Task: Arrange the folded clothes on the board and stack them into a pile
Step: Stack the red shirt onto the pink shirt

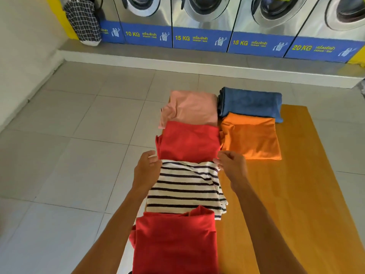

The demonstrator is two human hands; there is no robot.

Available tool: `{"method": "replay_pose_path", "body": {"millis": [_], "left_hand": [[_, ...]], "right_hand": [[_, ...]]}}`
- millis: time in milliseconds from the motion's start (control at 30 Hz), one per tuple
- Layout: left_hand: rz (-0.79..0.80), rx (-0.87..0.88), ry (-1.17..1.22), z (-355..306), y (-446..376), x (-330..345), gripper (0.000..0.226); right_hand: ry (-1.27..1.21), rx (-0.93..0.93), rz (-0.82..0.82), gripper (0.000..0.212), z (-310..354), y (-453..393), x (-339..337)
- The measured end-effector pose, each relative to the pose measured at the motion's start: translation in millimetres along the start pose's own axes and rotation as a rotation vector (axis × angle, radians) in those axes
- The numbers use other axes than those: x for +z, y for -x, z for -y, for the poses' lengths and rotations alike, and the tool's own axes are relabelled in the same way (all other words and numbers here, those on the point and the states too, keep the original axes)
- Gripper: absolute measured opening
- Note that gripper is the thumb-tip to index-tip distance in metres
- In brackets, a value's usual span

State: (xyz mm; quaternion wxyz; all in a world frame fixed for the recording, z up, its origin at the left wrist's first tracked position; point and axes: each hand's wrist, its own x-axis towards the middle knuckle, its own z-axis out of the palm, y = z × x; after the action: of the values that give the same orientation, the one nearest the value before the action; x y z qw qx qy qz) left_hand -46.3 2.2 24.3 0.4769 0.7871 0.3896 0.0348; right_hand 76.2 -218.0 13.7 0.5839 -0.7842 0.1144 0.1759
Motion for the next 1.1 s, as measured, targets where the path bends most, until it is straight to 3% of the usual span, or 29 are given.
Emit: {"method": "replay_pose_path", "body": {"millis": [167,233,333,467,567,667,867,1100], "left_hand": [[0.035,-0.079,-0.133,-13,-78,15,0.046],[0.11,-0.116,-0.156,-15,-99,25,0.038],[0.152,-0.134,-0.123,-14,-119,36,0.032],[0.168,-0.195,-0.05,-11,-136,48,0.057],[0.197,-0.258,-0.042,-8,-139,58,0.071],[0.225,-0.303,0.004,-5,-143,62,0.078],[0.484,-0.315,0.435,-8,-143,37,0.085],[0.407,-0.113,0.471,-81,-182,6,0.049]], "right_hand": [[0.118,-0.012,-0.021,0.021,12,-43,19],[0.169,0.052,-0.032,0.006,9,-55,26],[0.188,0.148,-0.052,0.03,-5,-66,38],[0.059,0.272,-0.066,0.058,-13,-77,49],[-0.196,0.393,0.057,0.071,-7,-79,53],[-0.269,0.428,0.21,0.063,1,-75,51],[-0.336,0.301,0.233,0.041,25,-71,34],[-0.358,0.07,0.297,0.038,99,-114,31]]}}
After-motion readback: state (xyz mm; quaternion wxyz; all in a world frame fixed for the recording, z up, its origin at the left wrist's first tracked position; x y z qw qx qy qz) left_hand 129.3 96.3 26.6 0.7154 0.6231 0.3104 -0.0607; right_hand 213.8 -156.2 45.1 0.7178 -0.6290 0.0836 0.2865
